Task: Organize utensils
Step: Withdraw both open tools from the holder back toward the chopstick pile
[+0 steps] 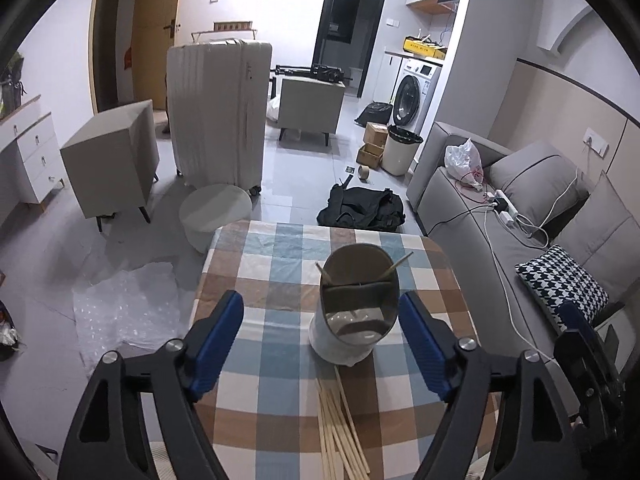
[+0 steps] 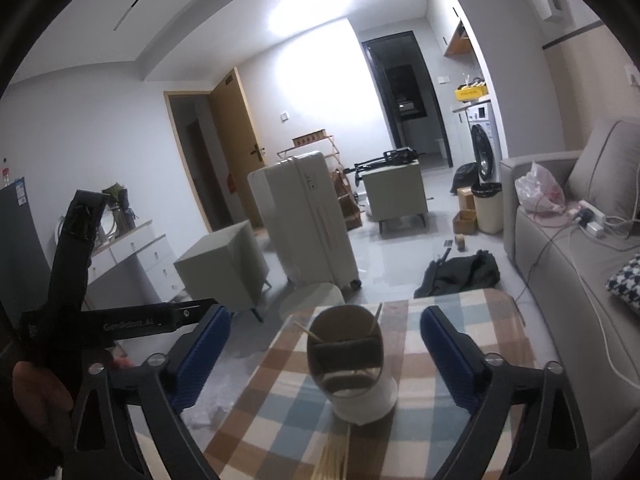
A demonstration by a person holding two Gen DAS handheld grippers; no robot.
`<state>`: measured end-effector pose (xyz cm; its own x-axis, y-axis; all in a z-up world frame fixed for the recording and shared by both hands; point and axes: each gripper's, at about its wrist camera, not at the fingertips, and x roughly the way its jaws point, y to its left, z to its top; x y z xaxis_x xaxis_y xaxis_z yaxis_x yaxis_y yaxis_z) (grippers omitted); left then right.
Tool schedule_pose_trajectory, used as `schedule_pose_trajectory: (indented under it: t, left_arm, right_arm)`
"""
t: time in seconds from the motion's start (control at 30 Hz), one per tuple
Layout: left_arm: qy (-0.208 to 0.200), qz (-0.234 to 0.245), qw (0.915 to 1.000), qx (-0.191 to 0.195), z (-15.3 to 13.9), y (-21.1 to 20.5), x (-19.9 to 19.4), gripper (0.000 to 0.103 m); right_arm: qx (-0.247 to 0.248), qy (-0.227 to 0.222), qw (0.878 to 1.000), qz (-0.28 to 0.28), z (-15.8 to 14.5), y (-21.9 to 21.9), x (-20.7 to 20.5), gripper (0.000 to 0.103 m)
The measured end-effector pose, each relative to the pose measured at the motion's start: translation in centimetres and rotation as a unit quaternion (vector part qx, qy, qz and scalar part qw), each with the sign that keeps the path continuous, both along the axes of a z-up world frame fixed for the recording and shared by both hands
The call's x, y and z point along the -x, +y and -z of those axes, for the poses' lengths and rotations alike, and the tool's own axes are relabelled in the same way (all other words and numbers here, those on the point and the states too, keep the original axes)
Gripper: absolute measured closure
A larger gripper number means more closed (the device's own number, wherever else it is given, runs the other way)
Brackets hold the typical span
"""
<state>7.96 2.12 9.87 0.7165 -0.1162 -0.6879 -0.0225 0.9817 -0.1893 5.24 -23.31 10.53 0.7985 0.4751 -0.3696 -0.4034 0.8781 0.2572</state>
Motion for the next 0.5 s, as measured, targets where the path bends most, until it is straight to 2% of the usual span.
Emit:
schedule_pose_trajectory:
  t: [0.13,0.27,0.43,0.5]
  left_arm:
    - [-0.005,-0.004,1.0,-0.004,1.0,-0.3,1.3,0.019]
    - [0.003,-0.006,1.0,-0.003,3.1,-0.6,2.2,0.017]
    - [0.028,-0.003,0.9996,0.003,7.3,-1.0,2.9,0.017]
    - [0.045,-0.012,0.9989,0.002,9.1,-0.8,2.9,0.017]
  right_arm:
    - [0.01,0.009,1.0,0.003,0.8,0.0,1.2,0.0]
    - [0.025,0.032,0.999,0.002,2.5,-0.2,2.1,0.0]
    - [0.053,0.078,0.996,0.001,6.0,-0.4,2.5,0.0]
    - [0.071,0.115,0.991,0.005,7.6,-0.4,1.9,0.0]
